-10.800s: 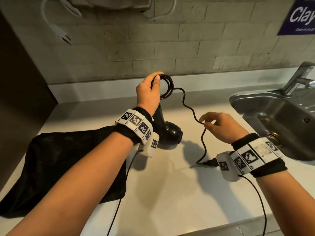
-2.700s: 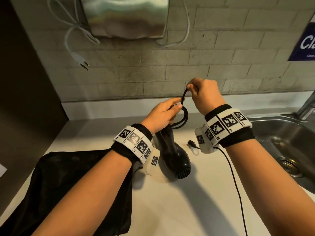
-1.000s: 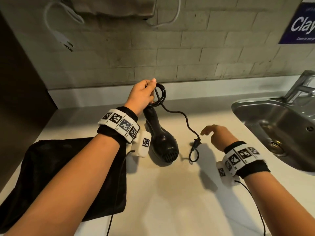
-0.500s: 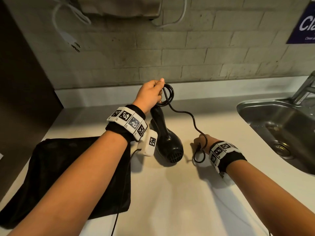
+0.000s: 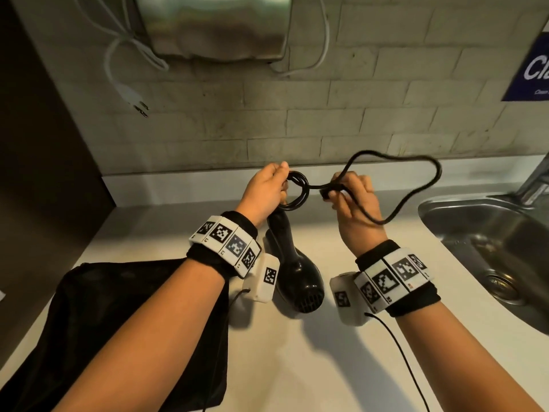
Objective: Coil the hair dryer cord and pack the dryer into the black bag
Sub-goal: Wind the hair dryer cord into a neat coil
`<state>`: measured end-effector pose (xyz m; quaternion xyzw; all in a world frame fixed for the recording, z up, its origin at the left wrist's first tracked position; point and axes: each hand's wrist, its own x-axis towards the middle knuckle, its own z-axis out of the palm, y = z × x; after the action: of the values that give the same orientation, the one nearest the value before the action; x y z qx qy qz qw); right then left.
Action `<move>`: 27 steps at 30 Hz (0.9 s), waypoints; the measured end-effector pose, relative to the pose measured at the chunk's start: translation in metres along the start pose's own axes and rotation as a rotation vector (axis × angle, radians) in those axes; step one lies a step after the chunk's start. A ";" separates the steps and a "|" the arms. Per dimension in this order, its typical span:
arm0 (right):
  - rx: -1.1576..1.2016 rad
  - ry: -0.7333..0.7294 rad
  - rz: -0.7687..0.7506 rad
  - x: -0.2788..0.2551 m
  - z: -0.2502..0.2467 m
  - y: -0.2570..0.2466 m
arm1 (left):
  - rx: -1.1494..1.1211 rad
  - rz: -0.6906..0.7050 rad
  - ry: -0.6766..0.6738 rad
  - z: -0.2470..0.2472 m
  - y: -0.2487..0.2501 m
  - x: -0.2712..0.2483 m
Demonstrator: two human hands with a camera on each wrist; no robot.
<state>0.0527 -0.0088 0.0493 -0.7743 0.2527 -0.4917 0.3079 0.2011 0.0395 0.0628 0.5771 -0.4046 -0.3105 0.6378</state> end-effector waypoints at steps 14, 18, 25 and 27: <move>0.053 0.028 -0.032 0.002 0.029 -0.019 | 0.139 0.031 -0.006 0.002 0.001 0.000; -0.185 -0.030 -0.020 0.007 0.038 -0.015 | 0.186 0.039 -0.046 0.007 0.003 -0.002; -0.027 0.077 0.146 0.009 0.044 -0.013 | 0.169 0.064 -0.085 0.012 0.003 -0.003; 0.097 0.045 0.236 0.013 0.042 -0.014 | 0.112 0.050 -0.093 0.012 0.003 -0.004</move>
<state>0.0971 0.0012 0.0533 -0.7123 0.3249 -0.4807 0.3949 0.1886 0.0376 0.0650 0.5868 -0.4647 -0.2977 0.5925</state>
